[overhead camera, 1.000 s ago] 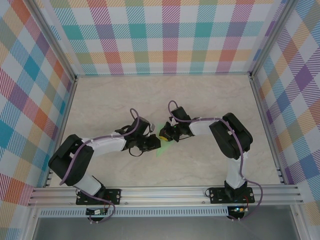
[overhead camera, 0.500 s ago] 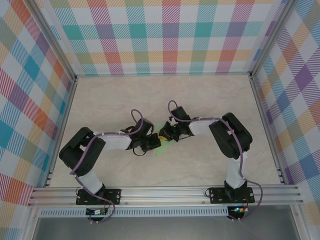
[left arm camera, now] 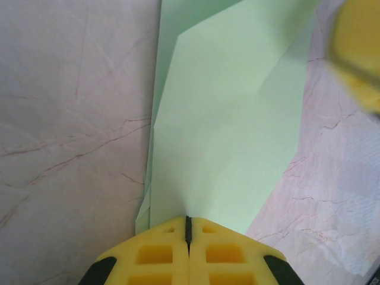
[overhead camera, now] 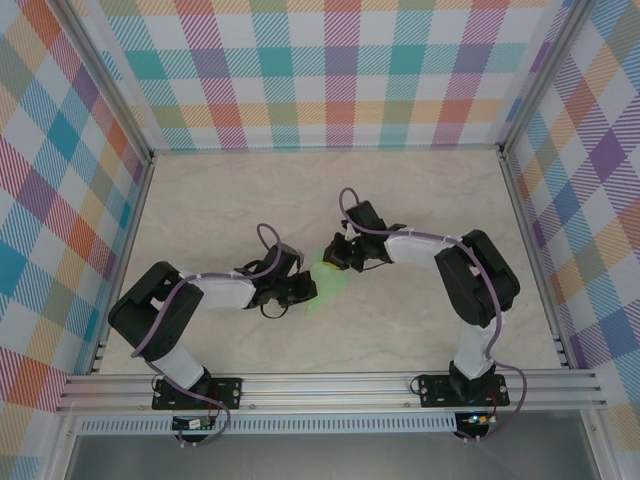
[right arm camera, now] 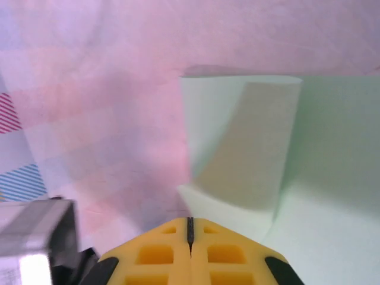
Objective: Fold a paper plane with a square sheet of paper (pick it up from the middle)
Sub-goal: Fourth fold the wing at the center of the table.
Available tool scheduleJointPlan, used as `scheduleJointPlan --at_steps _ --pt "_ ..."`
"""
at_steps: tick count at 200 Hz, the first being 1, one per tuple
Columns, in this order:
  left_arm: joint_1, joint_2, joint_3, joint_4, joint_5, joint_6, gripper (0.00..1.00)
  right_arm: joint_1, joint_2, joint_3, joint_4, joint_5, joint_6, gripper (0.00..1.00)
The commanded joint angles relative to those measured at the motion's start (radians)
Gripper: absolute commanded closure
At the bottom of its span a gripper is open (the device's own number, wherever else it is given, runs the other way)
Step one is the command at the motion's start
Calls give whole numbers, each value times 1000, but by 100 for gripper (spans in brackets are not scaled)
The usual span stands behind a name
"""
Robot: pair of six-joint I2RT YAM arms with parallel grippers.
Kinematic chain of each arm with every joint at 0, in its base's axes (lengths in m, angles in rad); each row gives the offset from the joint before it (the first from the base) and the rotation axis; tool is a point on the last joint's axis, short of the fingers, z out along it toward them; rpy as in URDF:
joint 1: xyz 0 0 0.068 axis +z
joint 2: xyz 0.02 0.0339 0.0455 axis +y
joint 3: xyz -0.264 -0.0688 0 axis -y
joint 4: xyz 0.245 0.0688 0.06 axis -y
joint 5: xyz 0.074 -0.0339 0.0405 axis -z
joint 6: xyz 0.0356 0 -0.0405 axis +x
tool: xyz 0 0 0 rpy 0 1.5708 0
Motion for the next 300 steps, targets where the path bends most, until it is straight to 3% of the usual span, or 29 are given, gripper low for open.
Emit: scheduleJointPlan --at_steps 1,65,124,181,245,300 --pt "-1 19 -44 -174 -20 43 100 20 -18 -21 45 -25 -29 100" --pt "-1 27 -38 -181 -24 41 100 64 76 -29 75 -1 -2 100" --pt "-1 20 -49 -208 -25 66 100 58 122 -52 74 106 -26 100" --pt "-1 16 -73 -231 -26 102 100 -32 129 -35 119 140 -54 100" --pt "-1 17 -96 -213 -12 106 100 -133 183 14 130 90 -63 100" --pt "-1 22 -102 -211 -4 115 100 -174 202 100 24 107 -103 100"
